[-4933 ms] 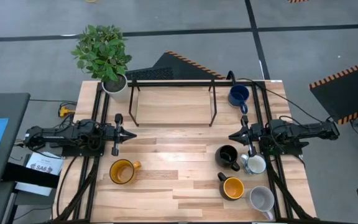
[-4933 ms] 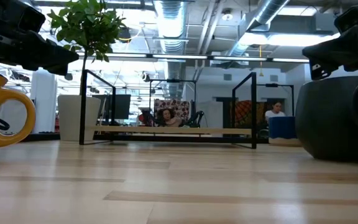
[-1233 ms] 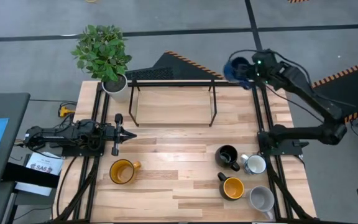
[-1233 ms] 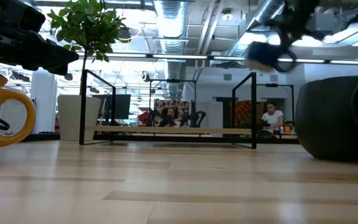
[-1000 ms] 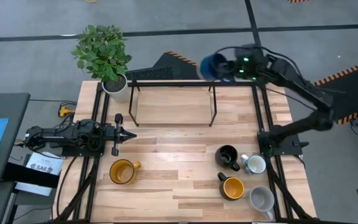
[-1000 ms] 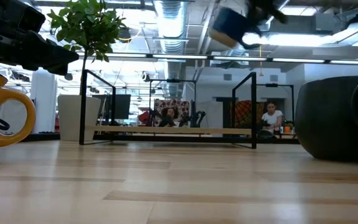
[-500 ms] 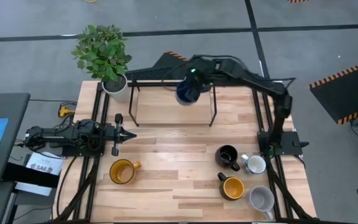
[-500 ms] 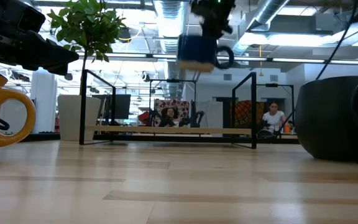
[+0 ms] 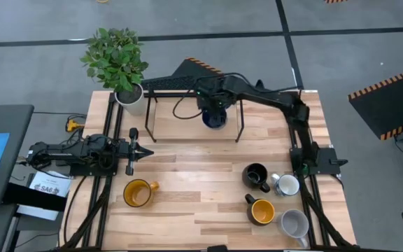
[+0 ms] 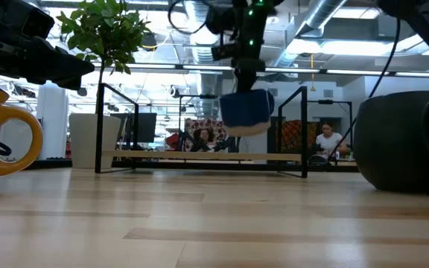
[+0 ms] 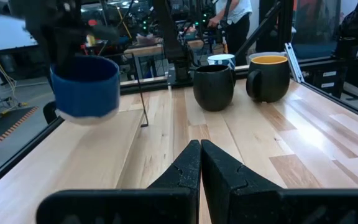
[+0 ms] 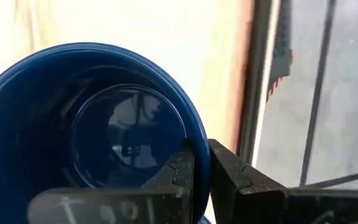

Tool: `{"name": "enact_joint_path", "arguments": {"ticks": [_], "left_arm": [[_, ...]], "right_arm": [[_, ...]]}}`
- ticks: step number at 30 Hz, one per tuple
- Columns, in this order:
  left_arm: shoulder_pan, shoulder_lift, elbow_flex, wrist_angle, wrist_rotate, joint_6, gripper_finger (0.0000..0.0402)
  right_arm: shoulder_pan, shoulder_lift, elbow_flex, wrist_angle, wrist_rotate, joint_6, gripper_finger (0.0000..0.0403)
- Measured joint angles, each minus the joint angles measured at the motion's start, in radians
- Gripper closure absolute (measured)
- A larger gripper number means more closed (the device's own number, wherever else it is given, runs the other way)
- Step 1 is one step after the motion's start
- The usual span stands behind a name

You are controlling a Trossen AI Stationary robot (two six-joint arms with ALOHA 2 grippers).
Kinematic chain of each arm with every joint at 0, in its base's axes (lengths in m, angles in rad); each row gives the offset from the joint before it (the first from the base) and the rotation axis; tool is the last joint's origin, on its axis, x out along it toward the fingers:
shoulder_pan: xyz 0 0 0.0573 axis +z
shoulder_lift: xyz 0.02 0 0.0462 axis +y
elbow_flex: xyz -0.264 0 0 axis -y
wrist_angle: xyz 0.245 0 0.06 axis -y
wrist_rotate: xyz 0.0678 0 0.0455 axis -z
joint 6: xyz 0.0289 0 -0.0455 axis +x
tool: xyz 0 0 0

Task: Place coffee mugs
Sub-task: Put the blue mug on the shelf

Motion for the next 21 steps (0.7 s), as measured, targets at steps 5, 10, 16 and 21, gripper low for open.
{"name": "enact_joint_path", "arguments": {"ticks": [5,10,16,21], "left_arm": [[0.000,0.000,0.000,0.000,0.000,0.000,0.0401],[0.000,0.000,0.000,0.000,0.000,0.000,0.0401],[0.000,0.000,0.000,0.000,0.000,0.000,0.0401],[0.000,0.000,0.000,0.000,0.000,0.000,0.0401]], "right_arm": [[-0.030,0.043,0.000,0.013,0.008,-0.108,0.0357],[-0.076,0.077,0.000,0.027,0.009,-0.136,0.0357],[-0.116,0.079,0.000,0.044,0.007,-0.138,0.0357],[-0.120,0.079,0.000,0.046,0.007,-0.127,0.0349]]}}
